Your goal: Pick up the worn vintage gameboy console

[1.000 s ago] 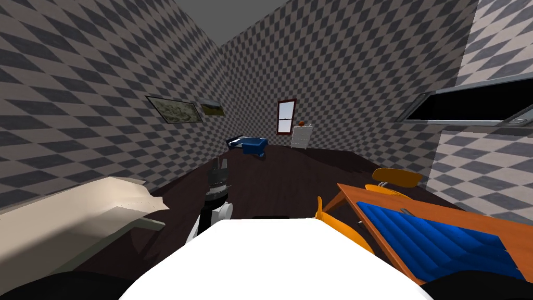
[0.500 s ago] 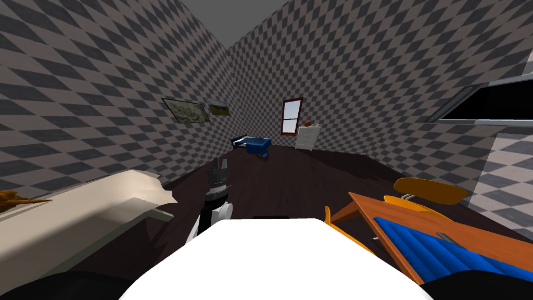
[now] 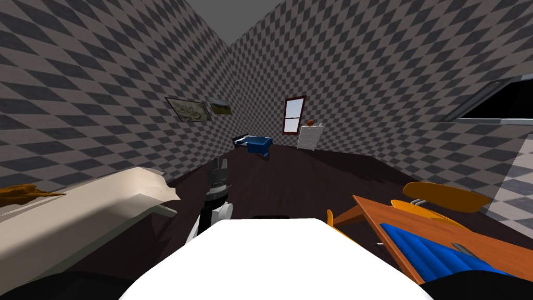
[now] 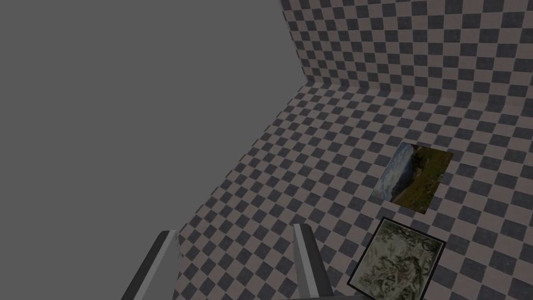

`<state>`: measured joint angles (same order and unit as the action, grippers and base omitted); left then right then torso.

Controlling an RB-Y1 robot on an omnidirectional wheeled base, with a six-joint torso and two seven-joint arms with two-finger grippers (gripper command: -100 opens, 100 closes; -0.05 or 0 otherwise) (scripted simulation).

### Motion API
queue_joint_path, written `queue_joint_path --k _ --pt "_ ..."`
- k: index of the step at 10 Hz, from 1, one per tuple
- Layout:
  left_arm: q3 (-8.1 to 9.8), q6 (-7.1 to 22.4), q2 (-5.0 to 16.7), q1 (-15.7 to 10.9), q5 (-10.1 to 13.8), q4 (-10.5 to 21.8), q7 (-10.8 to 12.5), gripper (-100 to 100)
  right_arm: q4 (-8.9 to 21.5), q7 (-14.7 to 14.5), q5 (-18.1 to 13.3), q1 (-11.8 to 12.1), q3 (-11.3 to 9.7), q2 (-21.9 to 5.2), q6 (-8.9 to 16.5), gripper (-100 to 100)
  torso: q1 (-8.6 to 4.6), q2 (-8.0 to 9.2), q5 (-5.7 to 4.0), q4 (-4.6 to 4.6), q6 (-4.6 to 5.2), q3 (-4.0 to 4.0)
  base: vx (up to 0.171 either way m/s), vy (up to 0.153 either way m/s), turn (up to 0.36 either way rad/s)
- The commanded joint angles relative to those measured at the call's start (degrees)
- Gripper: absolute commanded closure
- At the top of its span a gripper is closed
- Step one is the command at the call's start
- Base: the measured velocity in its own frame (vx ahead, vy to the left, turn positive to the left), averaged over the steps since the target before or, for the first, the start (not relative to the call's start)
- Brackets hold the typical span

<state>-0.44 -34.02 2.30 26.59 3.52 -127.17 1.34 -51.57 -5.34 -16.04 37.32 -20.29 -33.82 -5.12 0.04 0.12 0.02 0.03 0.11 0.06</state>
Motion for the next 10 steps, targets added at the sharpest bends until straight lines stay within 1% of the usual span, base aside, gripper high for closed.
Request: queue_joint_path --k 1,4,5,6,10 --pt "0.00 0.00 0.00 0.00 0.00 0.00 0.00 0 1.63 -0.38 -0.09 -1.06 0.20 0.87 -0.32 -100 0.00 0.00 0.00 0.00 0.00 0.00 -0.034 -0.025 0.011" --pt "0.00 0.00 0.00 0.00 0.00 0.00 0.00 0 5.62 -1.28 -0.19 -4.63 0.46 3.80 0.16 -100 -0.05 0.06 -0.01 0.02 -0.01 0.03 -0.048 -0.040 0.052" --pt "0.00 0.00 0.00 0.00 0.00 0.00 0.00 0 5.39 -1.04 -0.16 -4.32 0.34 3.27 -0.23 -100 -0.08 0.11 -0.02 0.03 -0.01 0.06 -0.029 -0.022 0.012" --pt "0.00 0.00 0.00 0.00 0.00 0.00 0.00 0 5.53 -1.10 -0.17 -4.45 0.34 3.36 -0.16 100 0.01 0.04 0.00 0.01 0.01 0.03 0.000 0.000 0.000" --pt "0.00 0.00 0.00 0.00 0.00 0.00 0.00 0 5.43 -1.13 -0.19 -4.48 0.29 3.41 -0.24 100 -0.11 -0.02 -0.04 -0.02 0.06 -0.02 0.000 0.001 0.003"
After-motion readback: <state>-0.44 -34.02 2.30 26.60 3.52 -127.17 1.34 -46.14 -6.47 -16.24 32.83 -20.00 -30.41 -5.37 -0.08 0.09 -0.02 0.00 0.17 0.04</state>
